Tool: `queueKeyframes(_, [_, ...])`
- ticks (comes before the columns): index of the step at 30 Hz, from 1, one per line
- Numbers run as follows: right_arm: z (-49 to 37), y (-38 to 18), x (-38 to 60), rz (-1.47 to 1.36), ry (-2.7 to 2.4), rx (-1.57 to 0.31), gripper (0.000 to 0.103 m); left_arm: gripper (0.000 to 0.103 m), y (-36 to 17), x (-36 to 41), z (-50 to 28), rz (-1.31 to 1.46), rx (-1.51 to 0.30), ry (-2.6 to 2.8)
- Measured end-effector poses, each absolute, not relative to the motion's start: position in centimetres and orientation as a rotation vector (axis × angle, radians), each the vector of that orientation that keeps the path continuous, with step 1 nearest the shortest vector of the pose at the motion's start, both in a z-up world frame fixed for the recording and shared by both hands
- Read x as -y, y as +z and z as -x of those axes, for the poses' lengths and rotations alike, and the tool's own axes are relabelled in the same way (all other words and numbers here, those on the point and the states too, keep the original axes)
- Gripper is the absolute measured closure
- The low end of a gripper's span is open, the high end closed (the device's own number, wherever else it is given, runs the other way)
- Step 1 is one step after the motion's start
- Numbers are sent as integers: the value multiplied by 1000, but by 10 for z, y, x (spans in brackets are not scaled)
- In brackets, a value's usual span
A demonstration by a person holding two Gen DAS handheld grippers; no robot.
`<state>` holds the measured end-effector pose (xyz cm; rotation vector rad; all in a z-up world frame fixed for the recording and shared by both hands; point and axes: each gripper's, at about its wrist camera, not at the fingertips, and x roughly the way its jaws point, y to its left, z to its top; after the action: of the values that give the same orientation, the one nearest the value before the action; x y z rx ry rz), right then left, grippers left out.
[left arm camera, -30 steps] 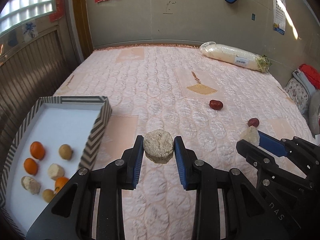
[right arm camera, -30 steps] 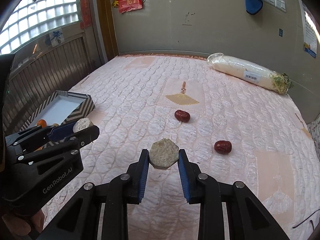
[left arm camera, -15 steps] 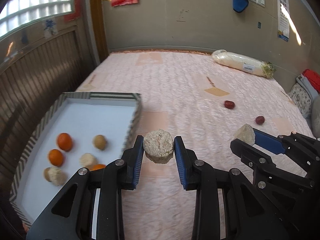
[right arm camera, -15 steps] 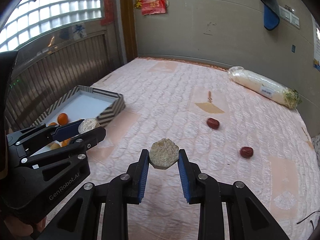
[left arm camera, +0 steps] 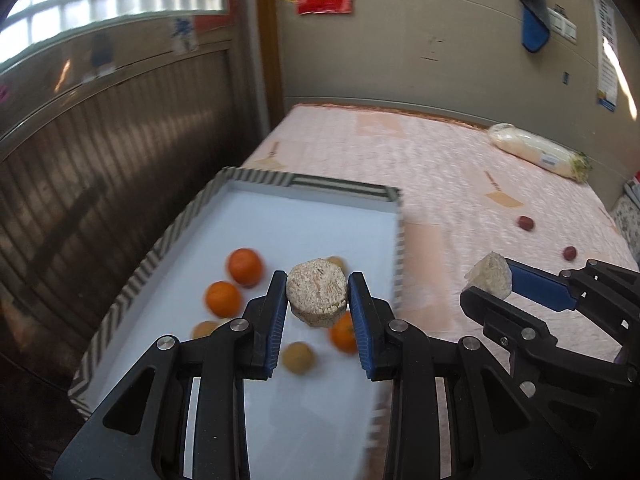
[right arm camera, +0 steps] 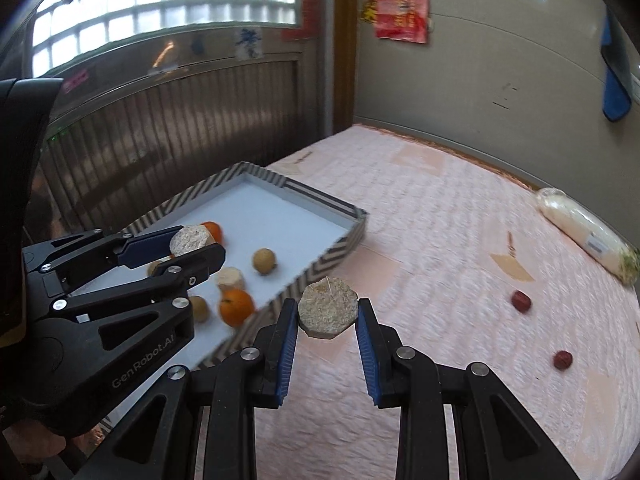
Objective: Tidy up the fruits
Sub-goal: 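Carry both cakes into the tray and open both tools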
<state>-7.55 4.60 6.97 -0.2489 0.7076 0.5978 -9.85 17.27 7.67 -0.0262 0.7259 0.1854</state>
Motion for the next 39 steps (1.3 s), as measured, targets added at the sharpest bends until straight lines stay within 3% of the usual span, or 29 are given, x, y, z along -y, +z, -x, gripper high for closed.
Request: queueKeyframes(39, [112, 18, -162, 454, 878, -851, 75, 73, 35, -265, 135, 167, -861, 283])
